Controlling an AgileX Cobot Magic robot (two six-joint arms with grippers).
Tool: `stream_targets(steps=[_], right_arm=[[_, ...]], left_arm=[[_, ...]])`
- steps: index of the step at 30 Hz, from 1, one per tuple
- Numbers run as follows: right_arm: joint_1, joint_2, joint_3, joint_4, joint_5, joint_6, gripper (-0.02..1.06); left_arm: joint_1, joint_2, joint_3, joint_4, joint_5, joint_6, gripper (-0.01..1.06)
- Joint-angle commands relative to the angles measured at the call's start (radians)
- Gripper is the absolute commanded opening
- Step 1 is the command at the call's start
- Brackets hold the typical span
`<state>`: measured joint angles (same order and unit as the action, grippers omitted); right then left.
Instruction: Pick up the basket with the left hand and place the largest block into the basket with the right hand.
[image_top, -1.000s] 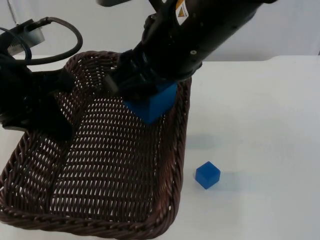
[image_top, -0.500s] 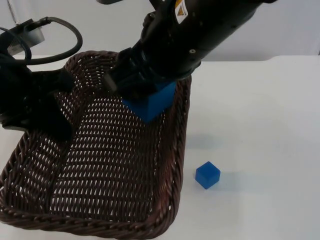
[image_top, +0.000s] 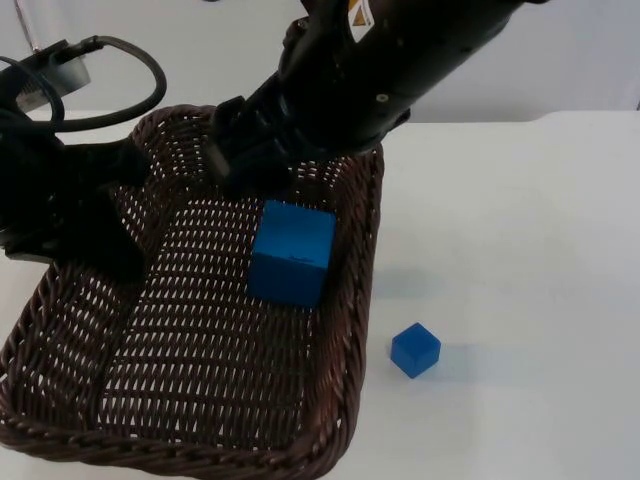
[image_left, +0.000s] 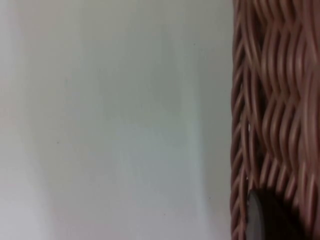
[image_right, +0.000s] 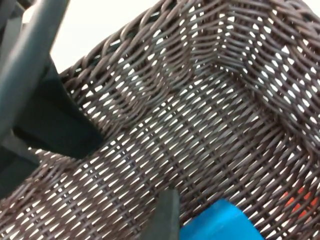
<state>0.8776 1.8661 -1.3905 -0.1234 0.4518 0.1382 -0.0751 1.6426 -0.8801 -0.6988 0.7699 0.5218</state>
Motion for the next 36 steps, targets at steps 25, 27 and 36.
stream_targets(steps=[25,27,36], right_arm=[[0.002,-0.371,0.179,-0.058,0.104,0.01,0.76],[0.002,-0.411,0.234,-0.058,0.088,0.015,0.76],[0.002,-0.498,0.344,-0.058,0.053,0.049,0.76]], left_arm=[[-0.005,-0.016,-0.001,-0.035,-0.019,-0.004,0.0],[-0.005,-0.016,-0.001,-0.035,-0.024,-0.003,0.0],[-0.005,-0.016,-0.001,-0.018,-0.046,0.005,0.0]])
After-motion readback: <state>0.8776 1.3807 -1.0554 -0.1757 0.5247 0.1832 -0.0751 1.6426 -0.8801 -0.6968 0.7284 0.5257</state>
